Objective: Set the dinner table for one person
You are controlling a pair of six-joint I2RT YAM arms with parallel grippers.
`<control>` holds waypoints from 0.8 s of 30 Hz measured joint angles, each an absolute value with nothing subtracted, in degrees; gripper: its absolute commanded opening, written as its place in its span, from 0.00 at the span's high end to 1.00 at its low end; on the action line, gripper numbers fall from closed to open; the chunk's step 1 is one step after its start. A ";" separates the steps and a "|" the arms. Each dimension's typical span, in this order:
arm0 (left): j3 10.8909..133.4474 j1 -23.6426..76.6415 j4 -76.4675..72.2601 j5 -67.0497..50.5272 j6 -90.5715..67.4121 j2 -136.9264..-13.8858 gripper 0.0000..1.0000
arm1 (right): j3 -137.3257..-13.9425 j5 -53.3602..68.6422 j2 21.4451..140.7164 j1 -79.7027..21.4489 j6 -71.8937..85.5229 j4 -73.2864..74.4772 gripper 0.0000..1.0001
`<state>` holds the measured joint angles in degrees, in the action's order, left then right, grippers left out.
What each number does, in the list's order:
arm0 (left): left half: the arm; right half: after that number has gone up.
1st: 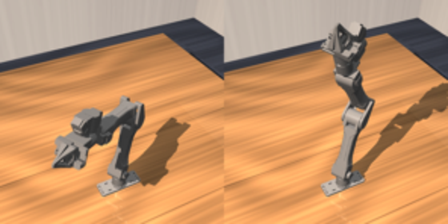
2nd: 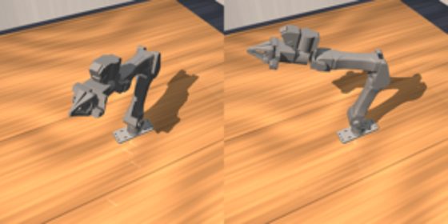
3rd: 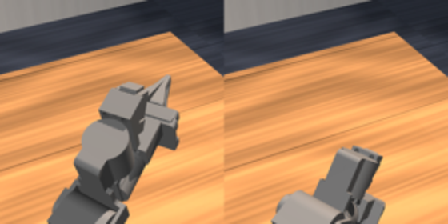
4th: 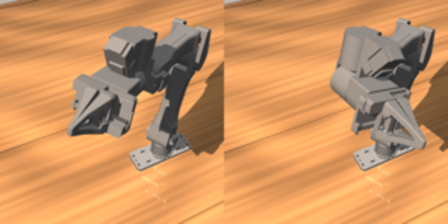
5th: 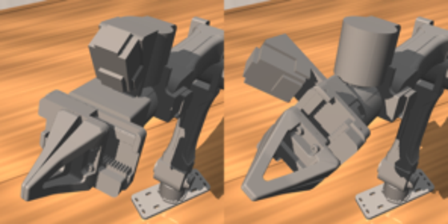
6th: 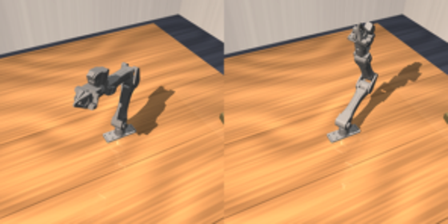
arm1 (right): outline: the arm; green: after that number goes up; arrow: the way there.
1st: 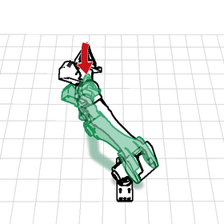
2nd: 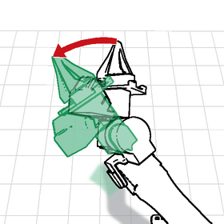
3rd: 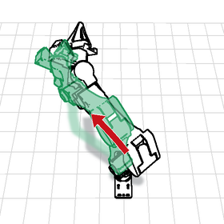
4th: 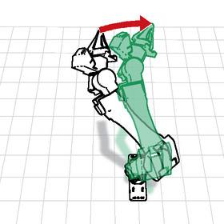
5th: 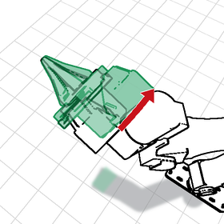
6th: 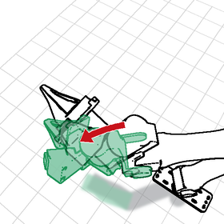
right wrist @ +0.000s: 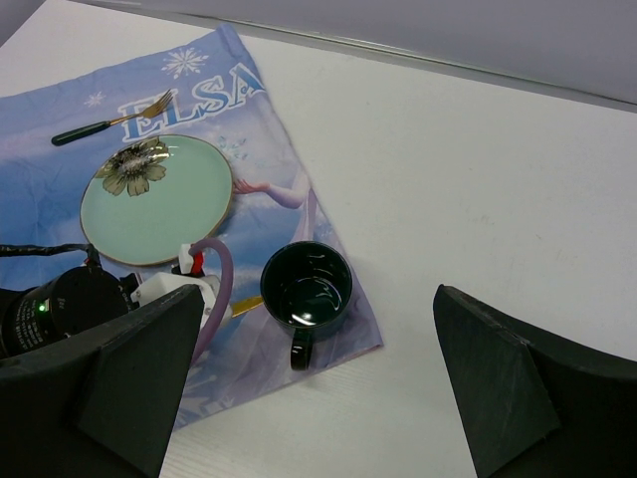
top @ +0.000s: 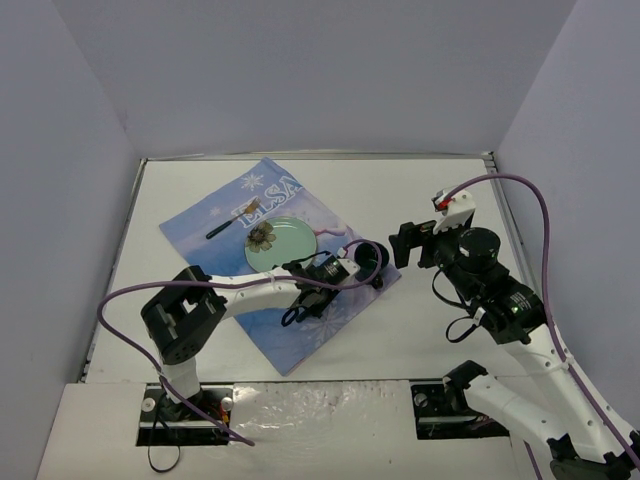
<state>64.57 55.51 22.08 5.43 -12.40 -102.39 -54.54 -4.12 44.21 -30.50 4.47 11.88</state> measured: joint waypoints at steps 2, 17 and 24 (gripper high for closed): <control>64.53 55.51 22.00 5.60 -12.40 -102.39 0.69 | -54.54 -4.11 44.28 -30.50 4.47 11.87 0.03; 65.29 55.12 27.52 9.93 -14.34 -94.65 0.03 | -58.16 -5.40 45.16 -30.50 4.18 12.30 0.00; 69.83 48.92 33.17 14.49 -18.56 -78.41 0.03 | -61.53 -12.16 45.17 -30.46 3.76 12.27 0.00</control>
<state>69.83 48.92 33.17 14.49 -18.56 -78.41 -61.53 -12.16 45.17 -30.46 3.76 12.27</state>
